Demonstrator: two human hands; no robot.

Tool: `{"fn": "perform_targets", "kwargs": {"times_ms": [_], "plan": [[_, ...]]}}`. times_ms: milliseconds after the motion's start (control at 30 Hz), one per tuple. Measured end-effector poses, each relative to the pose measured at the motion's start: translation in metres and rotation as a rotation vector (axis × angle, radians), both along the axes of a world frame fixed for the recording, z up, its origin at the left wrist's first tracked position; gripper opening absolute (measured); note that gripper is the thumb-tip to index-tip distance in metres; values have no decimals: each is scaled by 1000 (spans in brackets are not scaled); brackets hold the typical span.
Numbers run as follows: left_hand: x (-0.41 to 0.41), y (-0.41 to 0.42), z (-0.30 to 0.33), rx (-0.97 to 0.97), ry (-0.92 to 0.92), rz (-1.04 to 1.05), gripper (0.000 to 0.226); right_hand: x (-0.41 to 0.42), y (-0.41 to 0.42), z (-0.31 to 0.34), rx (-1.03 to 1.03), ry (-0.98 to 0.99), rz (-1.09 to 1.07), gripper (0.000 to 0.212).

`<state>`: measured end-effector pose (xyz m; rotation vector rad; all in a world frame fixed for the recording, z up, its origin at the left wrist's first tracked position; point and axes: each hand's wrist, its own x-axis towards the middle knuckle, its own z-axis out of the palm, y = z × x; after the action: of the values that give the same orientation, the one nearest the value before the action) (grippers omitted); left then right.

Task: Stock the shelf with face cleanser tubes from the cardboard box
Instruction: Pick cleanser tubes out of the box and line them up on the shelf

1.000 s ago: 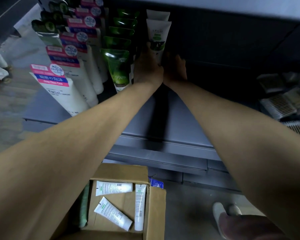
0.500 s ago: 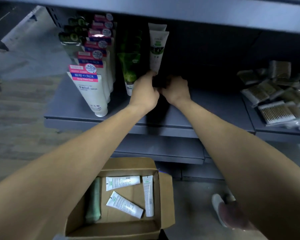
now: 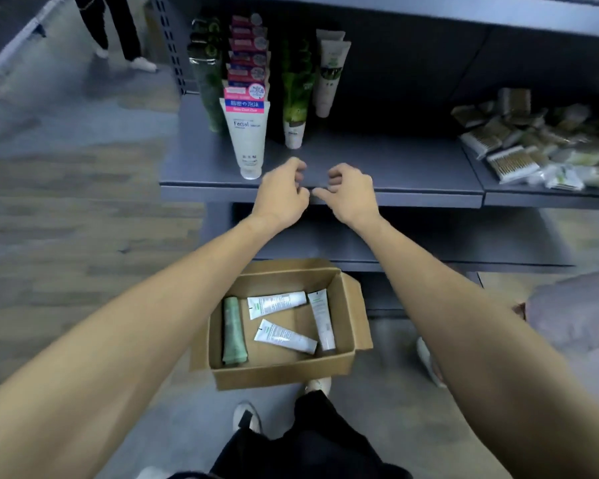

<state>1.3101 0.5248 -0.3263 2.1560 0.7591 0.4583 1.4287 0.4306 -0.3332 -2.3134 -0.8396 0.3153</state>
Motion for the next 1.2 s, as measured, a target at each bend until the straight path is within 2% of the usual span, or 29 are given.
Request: {"fn": "perform_targets", "kwargs": {"times_ms": [133, 300, 400, 567, 767, 967, 1200], "plan": [[-51, -20, -37, -39, 80, -10, 38, -53, -37, -41, 8, 69, -14, 42], [-101, -37, -87, -91, 247, -25, 35, -88, -84, -104, -188, 200, -21, 44], [-118, -44, -109, -139, 316, -14, 35, -93, -103, -127, -249, 210, -24, 44], [-127, -53, -135, -201, 381, 0, 35, -95, -105, -149, -323, 287, 17, 38], [-132, -62, -159, -314, 472, 88, 32, -99, -97, -180, -570, 331, 183, 26], [-147, -71, -178, -371, 537, 166, 30, -108, -100, -211, -808, 240, 326, 29], [-159, -72, -192, -419, 590, 250, 33, -114, -89, -243, -927, 107, 502, 34]]}}
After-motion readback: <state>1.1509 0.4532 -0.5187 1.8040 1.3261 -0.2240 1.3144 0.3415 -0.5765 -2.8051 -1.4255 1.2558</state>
